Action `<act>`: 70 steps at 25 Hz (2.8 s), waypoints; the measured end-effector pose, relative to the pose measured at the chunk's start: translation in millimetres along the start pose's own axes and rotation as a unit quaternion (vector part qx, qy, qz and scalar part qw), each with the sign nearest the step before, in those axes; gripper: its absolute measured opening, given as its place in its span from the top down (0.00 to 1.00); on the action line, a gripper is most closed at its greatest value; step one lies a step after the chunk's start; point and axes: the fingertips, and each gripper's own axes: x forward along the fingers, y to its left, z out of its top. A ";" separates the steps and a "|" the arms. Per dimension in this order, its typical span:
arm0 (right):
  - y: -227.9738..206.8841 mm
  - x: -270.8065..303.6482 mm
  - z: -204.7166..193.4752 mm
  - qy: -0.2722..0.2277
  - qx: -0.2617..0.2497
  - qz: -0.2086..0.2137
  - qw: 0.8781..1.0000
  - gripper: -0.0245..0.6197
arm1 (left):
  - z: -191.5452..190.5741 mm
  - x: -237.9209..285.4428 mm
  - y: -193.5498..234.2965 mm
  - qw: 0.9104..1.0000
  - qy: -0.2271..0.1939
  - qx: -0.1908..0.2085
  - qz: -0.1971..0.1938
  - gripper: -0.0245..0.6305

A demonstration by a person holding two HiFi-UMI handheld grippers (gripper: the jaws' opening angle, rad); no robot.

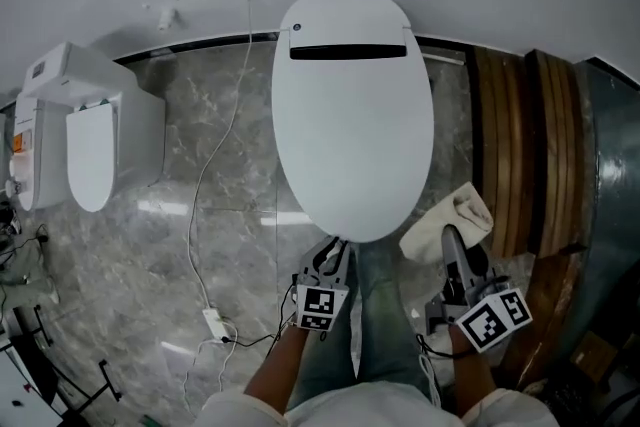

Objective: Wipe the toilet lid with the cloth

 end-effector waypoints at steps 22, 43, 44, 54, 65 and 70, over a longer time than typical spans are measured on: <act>-59.4 36.1 -83.2 0.067 0.017 -0.008 0.998 0.82 | -110.0 71.7 30.3 0.997 0.070 0.006 0.030 0.83; 43.9 232.1 -52.1 0.097 -0.065 0.066 0.991 0.82 | 174.7 31.6 176.9 0.981 -0.116 -0.055 0.146 0.84; 49.7 253.5 -53.4 0.106 -0.064 0.073 0.990 0.82 | 182.2 38.0 191.0 0.979 -0.108 -0.065 0.160 0.84; 70.6 441.3 -120.6 0.216 -0.050 0.109 0.969 0.81 | 170.7 81.0 292.6 0.953 -0.072 -0.143 0.257 0.94; 26.2 462.9 -117.7 0.268 -0.063 0.063 0.959 0.82 | 165.4 133.0 267.0 0.963 -0.044 -0.141 0.227 0.94; -35.4 434.9 -84.4 0.262 -0.052 0.039 0.963 0.81 | 170.5 182.4 224.3 0.973 -0.030 -0.134 0.184 0.94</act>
